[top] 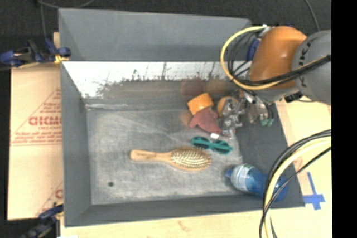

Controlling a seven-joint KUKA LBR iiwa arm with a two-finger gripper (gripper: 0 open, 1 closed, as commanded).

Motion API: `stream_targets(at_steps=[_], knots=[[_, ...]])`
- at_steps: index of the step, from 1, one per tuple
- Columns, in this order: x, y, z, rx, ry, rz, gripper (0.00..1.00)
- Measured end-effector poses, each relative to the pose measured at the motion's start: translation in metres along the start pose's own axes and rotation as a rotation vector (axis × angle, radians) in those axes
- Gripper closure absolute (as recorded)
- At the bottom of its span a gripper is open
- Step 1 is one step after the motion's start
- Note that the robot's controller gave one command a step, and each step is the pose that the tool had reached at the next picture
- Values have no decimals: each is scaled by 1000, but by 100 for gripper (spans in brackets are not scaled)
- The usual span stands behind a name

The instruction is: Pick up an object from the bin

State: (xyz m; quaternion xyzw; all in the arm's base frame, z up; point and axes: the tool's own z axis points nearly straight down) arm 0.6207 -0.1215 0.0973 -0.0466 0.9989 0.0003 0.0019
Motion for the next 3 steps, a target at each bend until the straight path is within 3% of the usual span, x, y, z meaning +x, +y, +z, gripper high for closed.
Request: stream_targets(at_steps=[1, 2, 3], knots=[[1, 1, 1, -1, 4, -1, 0], [1, 1, 1, -1, 4, -2, 0], [11, 73, 23, 2, -10, -12, 100]])
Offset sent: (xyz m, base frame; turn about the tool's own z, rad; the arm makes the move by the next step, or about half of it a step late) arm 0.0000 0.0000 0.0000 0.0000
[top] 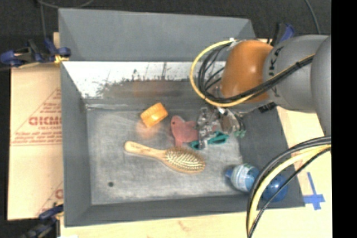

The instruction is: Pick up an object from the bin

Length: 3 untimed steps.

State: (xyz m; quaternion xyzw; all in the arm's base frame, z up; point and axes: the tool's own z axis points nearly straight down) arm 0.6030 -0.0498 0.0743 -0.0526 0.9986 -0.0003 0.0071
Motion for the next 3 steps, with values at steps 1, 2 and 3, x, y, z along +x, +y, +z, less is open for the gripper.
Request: stream_targets(at_steps=[1, 2, 3], knots=[[0, 0, 0, 0, 0, -1, 100], [2, -3, -46, -1, 17, 3, 100], [-15, -2, -135, 1, 10, -15, 100]])
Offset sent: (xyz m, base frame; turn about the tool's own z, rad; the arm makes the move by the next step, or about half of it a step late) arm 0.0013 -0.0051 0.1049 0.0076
